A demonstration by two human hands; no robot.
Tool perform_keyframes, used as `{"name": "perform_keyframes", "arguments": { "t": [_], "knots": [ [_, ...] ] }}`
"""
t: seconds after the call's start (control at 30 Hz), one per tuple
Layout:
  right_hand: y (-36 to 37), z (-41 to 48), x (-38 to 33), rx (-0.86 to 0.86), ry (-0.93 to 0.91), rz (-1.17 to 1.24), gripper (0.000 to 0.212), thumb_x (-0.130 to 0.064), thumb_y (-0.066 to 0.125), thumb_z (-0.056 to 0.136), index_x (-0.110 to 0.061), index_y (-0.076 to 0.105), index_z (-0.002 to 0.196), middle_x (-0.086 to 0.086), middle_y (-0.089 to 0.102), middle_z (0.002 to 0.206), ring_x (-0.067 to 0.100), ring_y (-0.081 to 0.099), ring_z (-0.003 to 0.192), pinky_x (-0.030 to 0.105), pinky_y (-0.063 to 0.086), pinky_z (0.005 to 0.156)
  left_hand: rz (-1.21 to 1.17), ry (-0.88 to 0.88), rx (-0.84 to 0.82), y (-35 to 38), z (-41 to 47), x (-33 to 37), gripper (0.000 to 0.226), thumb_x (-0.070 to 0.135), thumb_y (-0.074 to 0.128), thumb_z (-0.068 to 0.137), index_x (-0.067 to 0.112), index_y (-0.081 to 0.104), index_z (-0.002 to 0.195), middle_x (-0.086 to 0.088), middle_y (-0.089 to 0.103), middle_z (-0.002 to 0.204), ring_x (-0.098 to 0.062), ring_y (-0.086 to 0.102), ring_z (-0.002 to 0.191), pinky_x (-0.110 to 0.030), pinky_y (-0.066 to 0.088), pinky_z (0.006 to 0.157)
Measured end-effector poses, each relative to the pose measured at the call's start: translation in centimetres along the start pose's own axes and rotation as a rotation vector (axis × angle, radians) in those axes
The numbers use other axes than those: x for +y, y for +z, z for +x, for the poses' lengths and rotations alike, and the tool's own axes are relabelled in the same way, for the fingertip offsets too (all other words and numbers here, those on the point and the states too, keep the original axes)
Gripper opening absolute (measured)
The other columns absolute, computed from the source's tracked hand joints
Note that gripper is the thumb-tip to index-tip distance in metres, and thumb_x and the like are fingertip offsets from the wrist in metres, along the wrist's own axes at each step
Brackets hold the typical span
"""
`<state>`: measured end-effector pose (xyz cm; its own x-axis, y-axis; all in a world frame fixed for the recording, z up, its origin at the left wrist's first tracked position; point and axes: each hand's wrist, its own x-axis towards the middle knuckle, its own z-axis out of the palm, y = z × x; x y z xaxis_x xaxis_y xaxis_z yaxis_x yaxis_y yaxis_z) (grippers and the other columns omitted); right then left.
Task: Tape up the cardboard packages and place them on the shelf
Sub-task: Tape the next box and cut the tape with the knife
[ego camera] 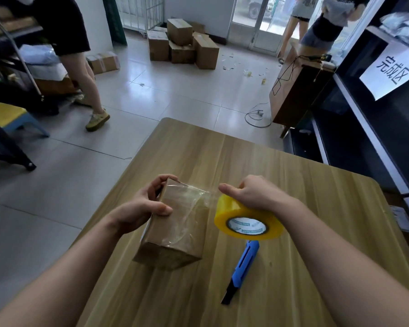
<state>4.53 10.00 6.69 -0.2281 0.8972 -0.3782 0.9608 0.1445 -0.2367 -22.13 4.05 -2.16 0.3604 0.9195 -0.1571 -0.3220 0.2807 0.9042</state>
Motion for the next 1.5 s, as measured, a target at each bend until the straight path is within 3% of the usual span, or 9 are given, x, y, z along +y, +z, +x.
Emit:
{"name": "perform_keyframes", "arguments": {
  "t": [0.37,0.83,0.9,0.97,1.03,1.1,1.23,1.37,1.5],
  "knots": [
    [3.6,1.7,-1.9,0.008,-0.037,0.050,0.076,-0.080,0.034,0.085,-0.012,0.066,0.078,0.003,0.065,0.074,0.019,0.063,0.071,0.038,0.056,0.072,-0.119,-0.062,-0.006,-2.6,-1.2,0.5,0.094,0.014,0.095,0.040,0.019,0.054,0.125,-0.008,0.059,0.114,-0.028,0.061,0.102,-0.039,0.058,0.079],
    [6.5,1.3,-5.0,0.028,0.036,0.058,0.071,-0.071,0.021,0.094,-0.013,0.059,0.079,0.006,0.061,0.083,0.028,0.061,0.084,0.035,0.046,0.069,-0.118,-0.180,0.068,-4.7,-1.1,3.9,0.092,0.015,0.097,0.040,0.025,0.065,0.125,-0.008,0.055,0.137,-0.030,0.058,0.119,-0.036,0.058,0.076],
    [6.8,1.0,-5.4,0.002,0.070,0.079,0.069,-0.068,0.020,0.097,-0.012,0.057,0.077,0.006,0.060,0.083,0.027,0.060,0.085,0.034,0.043,0.070,0.057,-0.179,0.137,-4.2,-1.0,5.1,0.075,0.023,0.096,0.045,0.030,0.071,0.115,-0.011,0.055,0.135,-0.026,0.060,0.114,-0.032,0.057,0.078],
    [7.0,0.9,-5.6,-0.035,0.095,0.122,0.069,-0.065,0.019,0.099,-0.012,0.057,0.077,0.007,0.062,0.089,0.027,0.060,0.089,0.034,0.044,0.074,0.513,-0.163,0.292,-3.0,-0.7,6.2,0.039,0.025,0.084,0.070,0.039,0.073,0.105,-0.011,0.050,0.127,-0.023,0.054,0.108,-0.033,0.052,0.083],
    [6.8,0.8,-5.8,-0.104,0.111,0.189,0.068,-0.060,0.021,0.100,-0.008,0.064,0.102,0.011,0.063,0.112,0.028,0.059,0.103,0.036,0.046,0.086,1.152,-0.100,0.473,-1.1,-0.4,6.7,0.024,0.031,0.063,0.090,0.043,0.068,0.111,0.000,0.048,0.116,-0.016,0.045,0.106,-0.036,0.044,0.093],
    [6.8,0.6,-5.8,-0.191,0.135,0.291,0.063,-0.054,0.025,0.101,-0.006,0.057,0.128,0.013,0.056,0.131,0.029,0.054,0.116,0.038,0.042,0.096,1.558,-0.068,0.500,1.6,-0.3,6.3,0.036,0.046,0.045,0.096,0.036,0.060,0.128,0.003,0.048,0.118,-0.017,0.043,0.113,-0.038,0.041,0.096],
    [6.5,-0.4,-5.5,-0.291,0.197,0.570,0.052,-0.051,0.041,0.096,-0.014,0.054,0.130,0.010,0.055,0.127,0.027,0.054,0.109,0.040,0.043,0.096,1.726,-0.336,0.406,4.5,-0.9,4.2,0.103,0.085,0.026,0.077,0.018,0.010,0.154,-0.005,0.015,0.157,-0.024,0.015,0.145,-0.048,0.024,0.113],
    [6.8,-1.5,-4.7,-0.369,0.203,0.754,0.039,-0.046,0.055,0.094,-0.016,0.049,0.119,0.002,0.059,0.104,0.019,0.058,0.091,0.031,0.047,0.079,1.781,-0.330,0.393,3.8,-0.8,3.6,0.107,0.085,0.028,0.077,0.017,-0.003,0.154,-0.003,-0.002,0.161,-0.023,0.001,0.148,-0.050,0.011,0.118],
    [7.9,-1.6,-5.4,-0.391,0.185,0.758,0.066,-0.061,0.054,0.090,-0.014,0.048,0.135,0.008,0.061,0.126,0.027,0.061,0.108,0.044,0.048,0.100,1.792,-0.298,0.298,2.1,-0.6,4.2,0.112,0.090,0.024,0.070,0.021,-0.002,0.154,-0.002,-0.001,0.161,-0.022,0.005,0.148,-0.048,0.010,0.118]
  ]
}}
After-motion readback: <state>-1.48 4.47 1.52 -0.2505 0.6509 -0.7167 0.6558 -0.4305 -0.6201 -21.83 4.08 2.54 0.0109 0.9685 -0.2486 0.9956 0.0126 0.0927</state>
